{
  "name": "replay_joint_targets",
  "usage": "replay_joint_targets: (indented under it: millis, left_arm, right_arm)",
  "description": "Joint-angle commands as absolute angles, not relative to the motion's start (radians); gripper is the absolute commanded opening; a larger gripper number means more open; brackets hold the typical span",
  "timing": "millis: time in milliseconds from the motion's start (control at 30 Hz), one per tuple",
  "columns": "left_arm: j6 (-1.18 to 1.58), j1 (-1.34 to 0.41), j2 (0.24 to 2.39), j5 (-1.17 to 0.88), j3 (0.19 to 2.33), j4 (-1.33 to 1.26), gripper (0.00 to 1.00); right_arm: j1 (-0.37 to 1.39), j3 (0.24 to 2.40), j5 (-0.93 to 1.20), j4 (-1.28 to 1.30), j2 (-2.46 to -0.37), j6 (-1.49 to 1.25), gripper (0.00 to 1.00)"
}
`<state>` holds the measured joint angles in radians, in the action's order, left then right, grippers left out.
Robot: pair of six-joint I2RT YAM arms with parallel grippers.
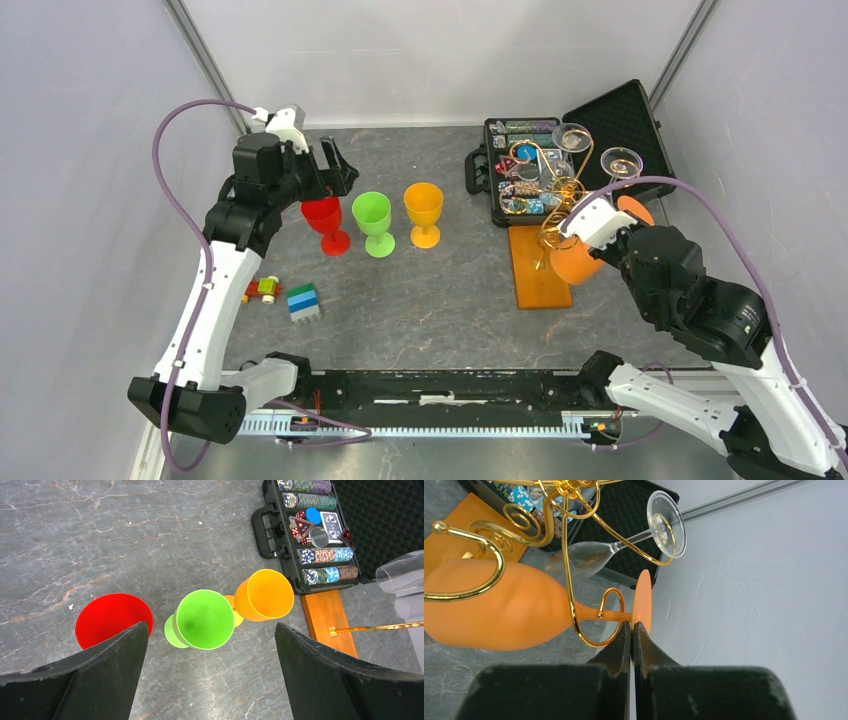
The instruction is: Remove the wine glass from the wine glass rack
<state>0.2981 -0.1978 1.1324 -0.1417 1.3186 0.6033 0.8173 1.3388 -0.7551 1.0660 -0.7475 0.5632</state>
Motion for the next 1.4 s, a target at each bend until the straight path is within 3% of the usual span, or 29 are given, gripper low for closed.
replay_joint_targets:
  millis: [0,600,1367]
  left_arm:
    - [0.295,-0.195,1.132,-0.155,1.316,0.569,1.0]
    - [0.303,-0.195,1.131,-0.167,1.309,0.56,1.0]
    - [0.317,-0.196,1.116,-0.193,1.299,0.548,1.0]
  right_arm:
    - [0.82,1.361,-0.687,1.064,-0.733,0.568,0.0]
    - [0.819,1.357,-0.533,0.997,-0.695,0.592,0.0]
    - [0.819,1.237,-1.026,0.828,-0.774,0.68,0.0]
